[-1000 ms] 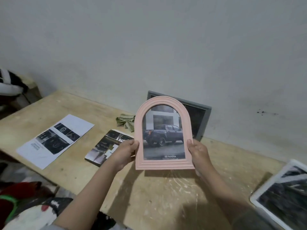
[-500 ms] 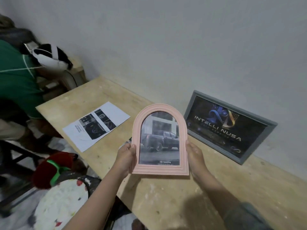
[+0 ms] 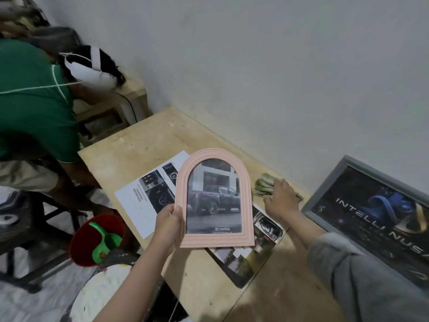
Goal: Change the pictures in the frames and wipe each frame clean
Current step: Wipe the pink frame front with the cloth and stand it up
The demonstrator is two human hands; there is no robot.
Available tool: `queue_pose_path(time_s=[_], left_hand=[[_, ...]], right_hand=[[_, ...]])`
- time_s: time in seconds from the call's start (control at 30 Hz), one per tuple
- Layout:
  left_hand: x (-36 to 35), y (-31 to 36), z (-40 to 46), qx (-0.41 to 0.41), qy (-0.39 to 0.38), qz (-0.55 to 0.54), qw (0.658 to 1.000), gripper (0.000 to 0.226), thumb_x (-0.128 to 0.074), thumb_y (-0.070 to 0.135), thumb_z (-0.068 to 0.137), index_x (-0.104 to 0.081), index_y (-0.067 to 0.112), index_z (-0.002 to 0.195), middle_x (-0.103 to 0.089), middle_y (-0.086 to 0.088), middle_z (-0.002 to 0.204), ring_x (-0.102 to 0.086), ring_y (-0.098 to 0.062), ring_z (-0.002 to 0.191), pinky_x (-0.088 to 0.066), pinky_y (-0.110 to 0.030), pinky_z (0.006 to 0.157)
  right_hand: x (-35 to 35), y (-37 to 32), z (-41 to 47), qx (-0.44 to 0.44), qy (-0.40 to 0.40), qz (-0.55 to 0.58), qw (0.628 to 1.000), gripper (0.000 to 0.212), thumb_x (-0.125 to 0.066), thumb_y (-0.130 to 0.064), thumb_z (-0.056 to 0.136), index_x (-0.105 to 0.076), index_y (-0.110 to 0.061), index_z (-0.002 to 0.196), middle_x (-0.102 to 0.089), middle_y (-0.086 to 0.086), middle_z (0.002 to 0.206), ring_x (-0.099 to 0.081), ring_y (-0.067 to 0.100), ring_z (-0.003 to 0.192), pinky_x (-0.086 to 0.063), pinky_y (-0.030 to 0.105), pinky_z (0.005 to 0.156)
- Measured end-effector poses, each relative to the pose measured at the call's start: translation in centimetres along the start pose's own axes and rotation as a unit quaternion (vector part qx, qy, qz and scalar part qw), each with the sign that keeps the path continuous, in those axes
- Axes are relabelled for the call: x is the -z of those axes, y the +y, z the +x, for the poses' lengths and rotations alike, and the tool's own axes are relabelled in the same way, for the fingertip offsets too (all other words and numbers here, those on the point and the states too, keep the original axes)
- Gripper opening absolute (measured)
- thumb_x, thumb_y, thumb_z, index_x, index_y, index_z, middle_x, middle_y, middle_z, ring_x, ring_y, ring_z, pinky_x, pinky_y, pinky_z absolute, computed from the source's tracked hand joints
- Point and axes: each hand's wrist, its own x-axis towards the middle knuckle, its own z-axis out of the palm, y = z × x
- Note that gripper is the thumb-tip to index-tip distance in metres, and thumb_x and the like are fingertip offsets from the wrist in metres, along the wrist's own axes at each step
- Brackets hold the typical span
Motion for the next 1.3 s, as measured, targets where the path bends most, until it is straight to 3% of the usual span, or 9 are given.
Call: queue_pose_path(time_s=[0.07,0.13,0.37,0.5,0.63,0.77,0.93,1.03,1.3], left_hand=[[0.0,0.1,1.0,0.002,0.001,0.007,1.000,0.027,-0.038,0.018,0.101,-0.051,0.011,0.079,-0.040,-0.004,0.049,-0.037,-0.017,0.039,-0.027,-0.022,0.037],[-0.1,0.3,1.7,-0.002,-0.002,0.020,1.000,0.025,-0.039,0.018,0.101,-0.053,0.009,0.083,-0.044,-0.006,0.053,-0.041,-0.019,0.044,-0.032,-0.024,0.042],[-1.0,-0.7,3.5,0.001,0.003,0.043,0.999,0.024,-0.042,0.020,0.100,-0.057,0.008,0.086,-0.050,-0.009,0.067,-0.046,-0.022,0.060,-0.037,-0.030,0.054],[-1.7,-0.7,3.3,0.004,0.003,0.036,0.999,0.025,-0.041,0.018,0.100,-0.054,0.011,0.080,-0.046,-0.007,0.062,-0.042,-0.019,0.055,-0.033,-0.028,0.050],[-2.0,0.1,2.4,0.004,-0.018,0.014,1.000,0.023,-0.039,0.015,0.101,-0.055,0.001,0.092,-0.046,-0.010,0.061,-0.042,-0.019,0.048,-0.033,-0.028,0.045],[-2.5,1.0,1.5,-0.019,-0.034,0.022,0.999,0.024,-0.037,0.014,0.101,-0.053,-0.004,0.097,-0.048,-0.017,0.064,-0.045,-0.021,0.051,-0.033,-0.029,0.046],[-4.5,2.6,-1.1,-0.086,-0.077,0.041,0.992,0.023,-0.036,0.013,0.100,-0.048,-0.001,0.086,-0.046,-0.015,0.061,-0.041,-0.018,0.040,-0.028,-0.022,0.035],[-5.7,3.5,-3.0,-0.112,-0.081,0.000,0.990,0.023,-0.036,0.009,0.099,-0.044,0.003,0.078,-0.039,-0.011,0.055,-0.034,-0.016,0.037,-0.023,-0.017,0.031],[-7.7,5.8,-5.1,-0.151,-0.068,-0.015,0.986,0.030,-0.037,0.010,0.095,-0.036,0.012,0.066,-0.035,-0.004,0.052,-0.036,-0.016,0.033,-0.026,-0.020,0.034]], right_hand=[[-0.2,0.1,1.9,-0.008,-0.034,-0.038,0.999,0.074,-0.056,-0.035,0.086,-0.019,-0.013,0.147,-0.019,0.014,0.154,-0.019,0.034,0.142,-0.022,0.047,0.115],[-0.3,0.3,3.4,-0.010,-0.052,-0.077,0.996,0.074,-0.057,-0.035,0.085,-0.022,-0.010,0.145,-0.033,0.016,0.146,-0.029,0.035,0.135,-0.026,0.045,0.112],[0.1,-0.3,5.4,0.025,-0.022,-0.155,0.987,0.032,-0.057,-0.020,0.085,-0.054,-0.008,0.115,-0.049,0.014,0.114,-0.052,0.031,0.100,-0.045,0.036,0.081],[1.0,-0.6,4.9,0.022,0.003,-0.025,0.999,0.016,-0.052,-0.016,0.089,-0.047,-0.007,0.102,-0.044,0.012,0.107,-0.050,0.030,0.092,-0.037,0.032,0.067],[4.6,-2.6,2.1,0.052,0.098,0.178,0.978,0.009,-0.047,-0.004,0.090,-0.039,-0.008,0.093,-0.047,0.000,0.076,-0.051,0.028,0.073,-0.028,0.029,0.049],[8.3,-5.4,-1.0,0.144,0.159,0.182,0.960,0.033,-0.043,-0.006,0.085,-0.048,-0.005,0.117,-0.058,0.005,0.088,-0.053,0.027,0.075,-0.034,0.030,0.059],[9.3,-5.6,-3.1,0.340,0.229,-0.070,0.909,0.058,-0.067,0.007,0.070,-0.055,-0.002,0.126,-0.063,0.017,0.120,-0.062,0.034,0.105,-0.055,0.046,0.080],[9.6,-4.4,-4.6,0.338,0.239,-0.177,0.893,0.069,-0.073,0.015,0.058,-0.056,0.003,0.124,-0.057,0.021,0.129,-0.053,0.037,0.120,-0.041,0.052,0.102],[8.6,0.8,-13.1,0.319,0.272,-0.174,0.891,0.061,-0.072,0.006,0.056,-0.063,0.001,0.115,-0.063,0.016,0.121,-0.056,0.032,0.119,-0.029,0.052,0.104]])
